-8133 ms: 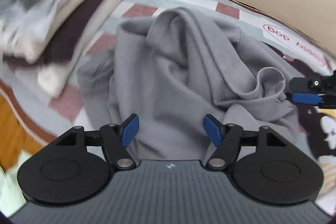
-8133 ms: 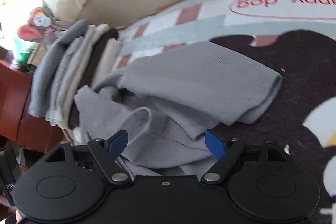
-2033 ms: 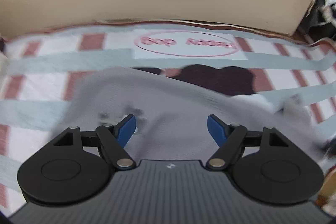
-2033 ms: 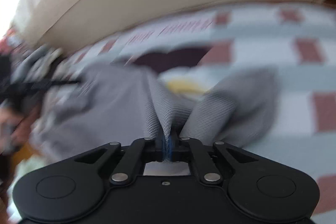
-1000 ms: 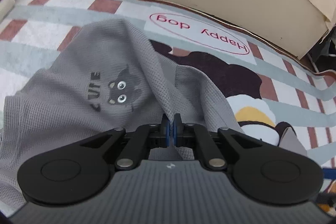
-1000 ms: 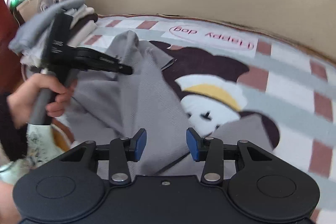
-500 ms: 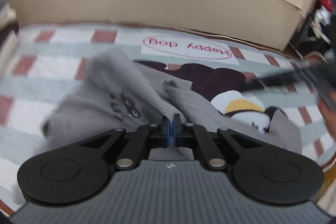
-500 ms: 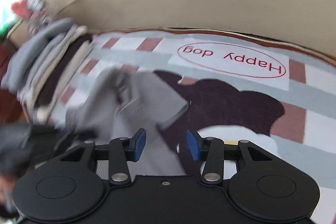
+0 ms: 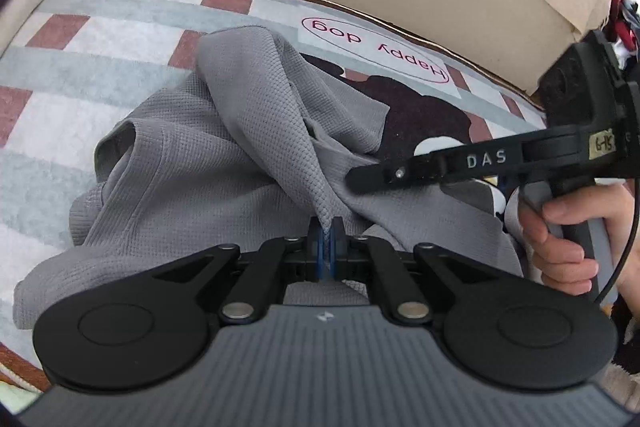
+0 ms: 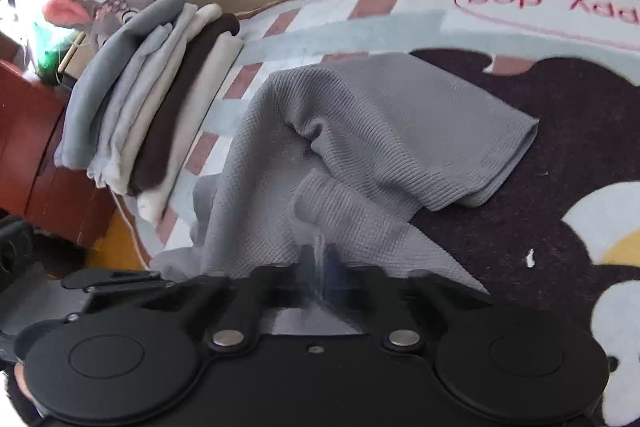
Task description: Fold clothes
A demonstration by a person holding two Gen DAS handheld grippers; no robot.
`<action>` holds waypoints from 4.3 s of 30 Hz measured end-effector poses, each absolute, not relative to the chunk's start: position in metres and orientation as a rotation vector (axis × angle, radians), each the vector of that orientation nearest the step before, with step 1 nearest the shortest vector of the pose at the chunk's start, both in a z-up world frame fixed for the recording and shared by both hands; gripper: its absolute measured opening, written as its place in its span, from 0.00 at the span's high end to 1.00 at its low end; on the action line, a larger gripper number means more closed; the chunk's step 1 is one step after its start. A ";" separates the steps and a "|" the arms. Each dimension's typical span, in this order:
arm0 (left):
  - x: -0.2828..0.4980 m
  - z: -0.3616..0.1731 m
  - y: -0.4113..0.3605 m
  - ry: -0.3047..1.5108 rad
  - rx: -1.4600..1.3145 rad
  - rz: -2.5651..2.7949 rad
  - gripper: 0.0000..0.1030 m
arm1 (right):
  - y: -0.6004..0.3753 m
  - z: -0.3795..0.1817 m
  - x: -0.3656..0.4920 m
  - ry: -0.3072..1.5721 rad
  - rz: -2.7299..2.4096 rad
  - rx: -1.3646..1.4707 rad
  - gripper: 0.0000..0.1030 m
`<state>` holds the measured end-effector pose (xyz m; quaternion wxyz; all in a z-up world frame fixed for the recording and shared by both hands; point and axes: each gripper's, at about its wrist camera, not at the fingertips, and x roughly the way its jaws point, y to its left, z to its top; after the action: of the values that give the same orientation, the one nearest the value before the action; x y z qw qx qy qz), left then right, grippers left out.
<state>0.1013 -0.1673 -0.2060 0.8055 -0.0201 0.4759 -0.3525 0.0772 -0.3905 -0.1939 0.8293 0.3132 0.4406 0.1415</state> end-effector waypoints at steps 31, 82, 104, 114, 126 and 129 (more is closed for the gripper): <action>0.199 -0.165 -0.257 0.788 0.553 -0.590 0.51 | -0.623 -0.101 -0.160 0.187 -0.349 0.777 0.95; 0.297 -0.133 -0.347 0.734 0.369 -0.418 0.43 | -0.665 -0.059 0.033 0.494 -0.685 0.186 0.39; 0.024 -0.196 -0.350 0.988 0.514 -1.102 0.34 | -0.573 -0.164 -0.165 0.938 -0.171 0.302 0.38; 0.004 -0.227 -0.391 1.114 0.532 -1.124 0.34 | -0.550 -0.192 -0.154 0.976 -0.140 0.008 0.40; 0.000 -0.216 -0.385 0.944 0.486 -1.131 0.34 | -0.547 -0.155 -0.158 0.716 -0.151 0.060 0.90; 0.004 -0.215 -0.383 1.010 0.382 -1.192 0.26 | -0.555 -0.134 -0.169 0.594 -0.160 0.186 0.90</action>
<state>0.0042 -0.3834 -0.2155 0.6936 0.1710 0.4524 -0.5338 -0.1694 -0.5550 -0.1337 0.9488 0.0916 0.2919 -0.0787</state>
